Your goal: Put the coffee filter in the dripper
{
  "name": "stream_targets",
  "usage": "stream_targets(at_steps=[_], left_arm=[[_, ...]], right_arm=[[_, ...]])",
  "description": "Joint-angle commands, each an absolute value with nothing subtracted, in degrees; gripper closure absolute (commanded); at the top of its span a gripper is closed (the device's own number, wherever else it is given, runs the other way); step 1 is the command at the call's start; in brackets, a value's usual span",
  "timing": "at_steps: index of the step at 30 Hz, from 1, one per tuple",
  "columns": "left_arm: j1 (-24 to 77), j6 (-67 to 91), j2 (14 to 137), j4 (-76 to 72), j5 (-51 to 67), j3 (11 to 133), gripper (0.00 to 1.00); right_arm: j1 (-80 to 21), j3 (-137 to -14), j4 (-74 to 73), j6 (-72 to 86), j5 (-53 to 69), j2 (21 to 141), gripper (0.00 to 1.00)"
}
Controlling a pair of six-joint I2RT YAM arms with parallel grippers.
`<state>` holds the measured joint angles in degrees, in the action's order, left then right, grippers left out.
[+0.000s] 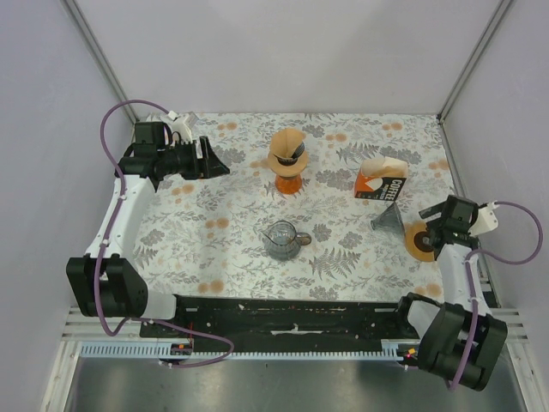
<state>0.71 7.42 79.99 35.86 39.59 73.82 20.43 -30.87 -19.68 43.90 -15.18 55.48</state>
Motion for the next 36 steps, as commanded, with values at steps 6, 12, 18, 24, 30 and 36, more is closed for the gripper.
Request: stream_targets(at_steps=[6,12,18,24,30,36], left_arm=[[0.44,8.88,78.4,34.45,38.67,74.79,0.24],[0.44,8.88,78.75,34.45,38.32,74.97,0.24],[0.44,8.7,78.75,34.45,38.41,74.88,0.24],[0.44,8.61,79.01,34.45,38.5,74.88,0.24],[0.44,8.53,78.92,34.45,38.67,74.88,0.24],[0.44,8.61,79.1,34.54,38.85,75.06,0.24]], right_arm=[[21.97,-34.89,-25.04,50.97,-22.84,65.56,0.1],[21.97,-33.23,-25.84,53.52,-23.73,65.04,0.34],[21.97,-33.49,-27.51,53.17,-25.13,62.32,0.42],[21.97,-33.31,-27.16,52.38,-25.49,61.6,0.39],[21.97,-34.1,-26.54,52.12,-23.29,66.53,0.35],[22.15,-34.63,-25.75,51.15,-22.24,69.69,0.34]])
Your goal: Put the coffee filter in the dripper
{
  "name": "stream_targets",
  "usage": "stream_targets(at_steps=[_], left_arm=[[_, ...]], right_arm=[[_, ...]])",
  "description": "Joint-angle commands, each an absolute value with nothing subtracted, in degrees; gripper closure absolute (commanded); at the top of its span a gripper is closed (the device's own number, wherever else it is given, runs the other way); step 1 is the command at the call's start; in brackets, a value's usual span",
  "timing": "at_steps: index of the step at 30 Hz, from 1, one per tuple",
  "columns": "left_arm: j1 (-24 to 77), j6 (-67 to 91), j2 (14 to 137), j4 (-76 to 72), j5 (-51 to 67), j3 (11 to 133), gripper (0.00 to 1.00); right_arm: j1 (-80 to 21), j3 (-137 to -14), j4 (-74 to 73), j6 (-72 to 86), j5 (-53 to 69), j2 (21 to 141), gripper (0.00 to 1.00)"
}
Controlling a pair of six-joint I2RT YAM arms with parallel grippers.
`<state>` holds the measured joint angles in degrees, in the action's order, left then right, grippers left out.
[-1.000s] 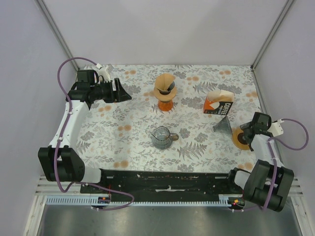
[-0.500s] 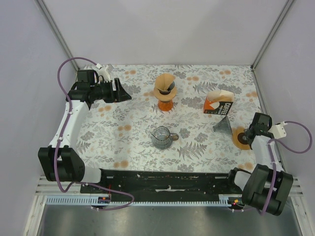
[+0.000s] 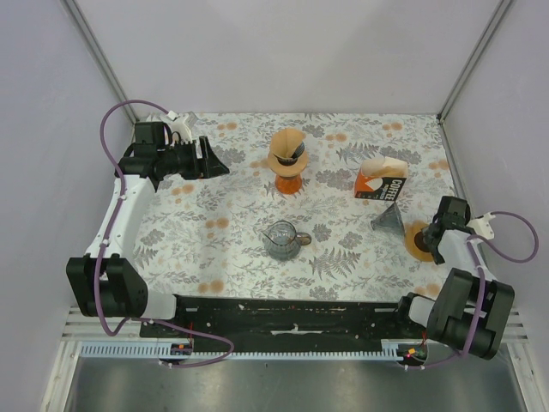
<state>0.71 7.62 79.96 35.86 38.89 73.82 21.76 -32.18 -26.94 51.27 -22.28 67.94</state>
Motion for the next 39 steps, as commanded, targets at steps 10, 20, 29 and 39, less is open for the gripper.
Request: stream_targets(at_steps=[10,20,29,39], left_arm=[[0.44,8.7,79.45,34.45,39.64,75.41,0.25],[0.44,8.79,78.49,34.45,40.69,75.23,0.25],[0.44,8.7,78.13,34.37,40.87,75.06,0.25],[0.44,8.97,78.49,34.36,41.04,75.32,0.25]], right_arm=[[22.41,-35.77,-23.12,45.89,-14.34,75.4,0.65],[25.05,-36.13,-19.43,35.78,-14.93,71.74,1.0],[24.96,-38.92,-17.75,30.68,-19.34,54.15,1.0],[8.82,-57.9,-24.08,14.26,-9.6,53.08,1.0]])
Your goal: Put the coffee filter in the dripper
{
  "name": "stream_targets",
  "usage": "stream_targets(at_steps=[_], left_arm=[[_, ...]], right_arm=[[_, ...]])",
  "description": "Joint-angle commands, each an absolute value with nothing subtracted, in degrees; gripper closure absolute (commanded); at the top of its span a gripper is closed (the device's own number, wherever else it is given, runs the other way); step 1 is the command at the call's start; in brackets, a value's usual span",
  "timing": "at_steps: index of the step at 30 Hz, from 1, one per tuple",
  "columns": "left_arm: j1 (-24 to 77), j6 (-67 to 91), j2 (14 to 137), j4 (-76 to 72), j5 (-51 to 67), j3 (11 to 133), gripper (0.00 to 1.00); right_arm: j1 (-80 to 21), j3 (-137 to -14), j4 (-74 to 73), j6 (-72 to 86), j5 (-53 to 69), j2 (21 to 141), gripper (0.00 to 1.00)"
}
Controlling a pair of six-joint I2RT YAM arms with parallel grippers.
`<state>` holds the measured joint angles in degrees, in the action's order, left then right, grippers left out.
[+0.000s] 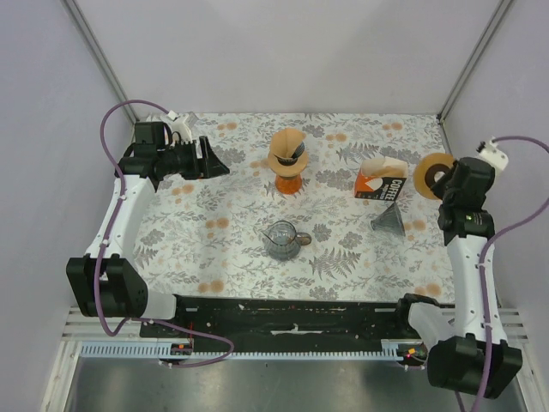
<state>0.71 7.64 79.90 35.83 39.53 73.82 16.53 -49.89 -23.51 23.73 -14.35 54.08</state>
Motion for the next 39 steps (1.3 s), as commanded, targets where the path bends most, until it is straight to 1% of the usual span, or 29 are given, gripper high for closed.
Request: stream_targets(at_steps=[1,3,5,8,10,13,17,20,23,26,29,32,35,37,39], left_arm=[[0.44,8.88,78.49,34.45,41.04,75.41,0.25],[0.44,8.18,78.49,34.98,42.01,76.11,0.25],[0.44,7.04,79.19,36.73,44.98,78.56,0.25],[1.05,6.94,80.59,38.66,51.92,83.74,0.25],[3.24,6.95,81.38,40.16,53.35,87.17,0.24],[10.52,5.28,82.0,41.83,48.71,91.57,0.2],[20.29,4.31,84.63,44.55,42.46,96.84,0.16],[23.11,5.09,87.53,45.96,41.05,98.7,0.13],[25.57,5.71,89.55,46.05,40.6,98.0,0.11],[27.77,5.8,90.79,45.88,40.69,97.21,0.1],[28.48,6.24,91.49,45.62,37.8,96.68,0.11],[28.48,6.15,92.19,45.62,37.08,95.89,0.2],[28.83,6.59,92.72,45.35,42.78,94.66,0.31],[29.18,6.94,92.73,44.48,46.82,93.61,0.41],[29.62,7.29,92.03,43.34,51.13,92.82,0.69]], right_arm=[[6.61,-59.4,-24.26,12.76,-6.8,53.0,1.0],[1.87,-61.51,-24.96,10.73,-3.44,53.17,1.0],[-2.61,-63.62,-25.92,10.63,-3.07,53.87,1.0],[-8.68,-66.17,-26.89,11.51,-1.41,54.75,1.0],[-13.6,-66.45,-25.5,12.65,-0.36,55.19,1.0],[-21.68,-65.83,-21.9,14.67,-0.26,55.9,1.0],[-30.04,-66.8,-20.13,14.86,-1.49,59.14,1.0],[-35.31,-67.76,-20.04,13.89,-2.98,61.95,1.0],[-39.54,-67.77,-18.73,12.57,-5.53,63.89,1.0],[-41.48,-68.64,-18.46,12.65,-7.03,65.91,1.0],[-42.71,-69.69,-18.28,12.66,-6.86,67.15,1.0],[-43.5,-70.22,-17.84,12.31,-6.59,67.76,1.0],[-43.59,-70.49,-17.4,12.04,-6.68,68.29,1.0],[-43.59,-70.66,-17.23,11.87,-6.77,68.64,1.0],[-43.59,-70.66,-16.96,11.43,-7.03,68.99,1.0]])
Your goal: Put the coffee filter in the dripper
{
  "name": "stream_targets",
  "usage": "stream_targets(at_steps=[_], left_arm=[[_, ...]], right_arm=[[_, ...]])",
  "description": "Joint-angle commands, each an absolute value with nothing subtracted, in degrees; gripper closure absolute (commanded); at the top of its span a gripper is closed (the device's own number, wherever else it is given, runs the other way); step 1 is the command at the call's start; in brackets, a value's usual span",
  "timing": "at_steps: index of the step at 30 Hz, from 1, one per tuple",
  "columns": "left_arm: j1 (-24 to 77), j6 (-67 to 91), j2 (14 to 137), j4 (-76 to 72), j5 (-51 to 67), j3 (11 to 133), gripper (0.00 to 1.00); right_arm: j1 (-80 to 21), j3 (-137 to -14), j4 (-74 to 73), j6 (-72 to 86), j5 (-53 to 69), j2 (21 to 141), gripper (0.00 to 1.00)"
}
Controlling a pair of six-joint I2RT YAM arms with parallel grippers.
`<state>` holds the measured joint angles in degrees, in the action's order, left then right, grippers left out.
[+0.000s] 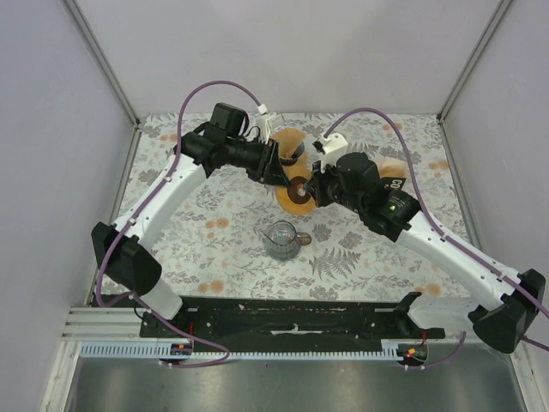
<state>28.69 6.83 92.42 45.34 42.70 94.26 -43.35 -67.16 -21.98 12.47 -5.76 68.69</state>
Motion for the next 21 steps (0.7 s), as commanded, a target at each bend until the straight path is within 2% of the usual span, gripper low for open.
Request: stream_targets(at_steps=[1,2,7,8,10,11,13,15,21], left_arm=[[29.79,7.29,91.67,43.07,52.37,92.38,0.87],[29.88,7.21,91.32,42.81,53.17,92.2,0.98],[30.06,0.72,89.83,46.48,48.54,92.37,0.98],[30.15,-2.78,89.91,48.32,45.38,93.16,0.98],[31.19,-9.19,89.56,52.01,35.83,94.91,0.98],[32.07,-13.93,89.04,52.81,30.9,95.44,0.98],[34.96,-21.84,87.29,53.52,18.25,95.45,0.98],[37.6,-28.62,86.14,54.83,9.97,96.06,0.98],[46.65,-44.62,85.09,59.24,-8.76,99.23,0.98]], right_arm=[[-43.59,-70.66,-16.96,11.43,-7.29,69.08,1.0],[-43.59,-70.66,-16.96,11.34,-7.47,69.17,1.0],[-43.59,-70.14,-17.05,9.5,-8.61,67.68,1.0],[-43.51,-70.05,-17.22,8.8,-8.61,66.81,0.97],[-43.33,-70.14,-17.66,6.95,-8.0,64.87,0.77],[-43.07,-70.14,-18.28,6.51,-7.56,63.73,0.62],[-41.67,-70.66,-19.5,6.24,-6.95,61.88,0.4],[-39.65,-71.89,-21.35,7.29,-5.37,60.47,0.27],[-35.07,-75.93,-25.48,9.05,2.8,60.29,0.03]])
